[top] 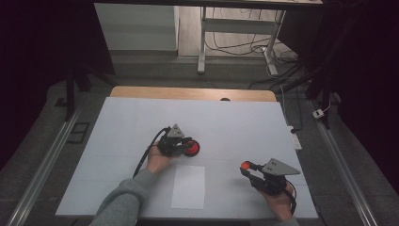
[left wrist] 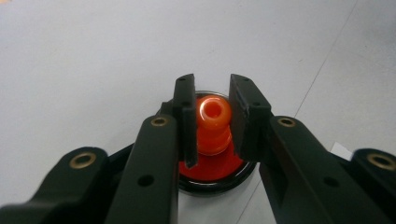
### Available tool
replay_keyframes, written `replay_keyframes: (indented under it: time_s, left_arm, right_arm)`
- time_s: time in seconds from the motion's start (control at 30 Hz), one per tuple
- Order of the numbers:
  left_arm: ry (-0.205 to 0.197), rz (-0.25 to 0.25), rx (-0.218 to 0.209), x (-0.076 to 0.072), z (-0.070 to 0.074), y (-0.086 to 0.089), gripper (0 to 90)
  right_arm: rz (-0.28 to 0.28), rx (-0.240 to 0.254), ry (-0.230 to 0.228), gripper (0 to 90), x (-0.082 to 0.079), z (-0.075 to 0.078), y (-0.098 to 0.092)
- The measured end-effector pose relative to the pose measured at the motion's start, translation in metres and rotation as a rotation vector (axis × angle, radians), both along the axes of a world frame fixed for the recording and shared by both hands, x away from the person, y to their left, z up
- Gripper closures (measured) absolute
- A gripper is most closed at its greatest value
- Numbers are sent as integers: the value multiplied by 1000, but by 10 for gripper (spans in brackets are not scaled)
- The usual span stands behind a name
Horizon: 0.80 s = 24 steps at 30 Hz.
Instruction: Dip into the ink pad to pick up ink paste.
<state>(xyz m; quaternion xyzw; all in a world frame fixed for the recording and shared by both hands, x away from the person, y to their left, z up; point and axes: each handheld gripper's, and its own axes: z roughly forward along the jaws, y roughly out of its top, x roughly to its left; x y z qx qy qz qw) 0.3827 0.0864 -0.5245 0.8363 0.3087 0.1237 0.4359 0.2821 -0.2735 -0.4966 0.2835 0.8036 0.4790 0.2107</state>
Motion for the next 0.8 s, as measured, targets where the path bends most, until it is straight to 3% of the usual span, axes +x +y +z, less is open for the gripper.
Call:
replay_keyframes:
  time_s: [0.57, 0.8]
  left_arm:
    - [-6, 2, 6, -1, -1, -1, 737]
    - [18, 4, -10, 1, 1, 1, 734]
  right_arm:
    - [-1, 3, 2, 647, 0, 1, -1]
    - [5, 4, 1, 647, 0, 1, -1]
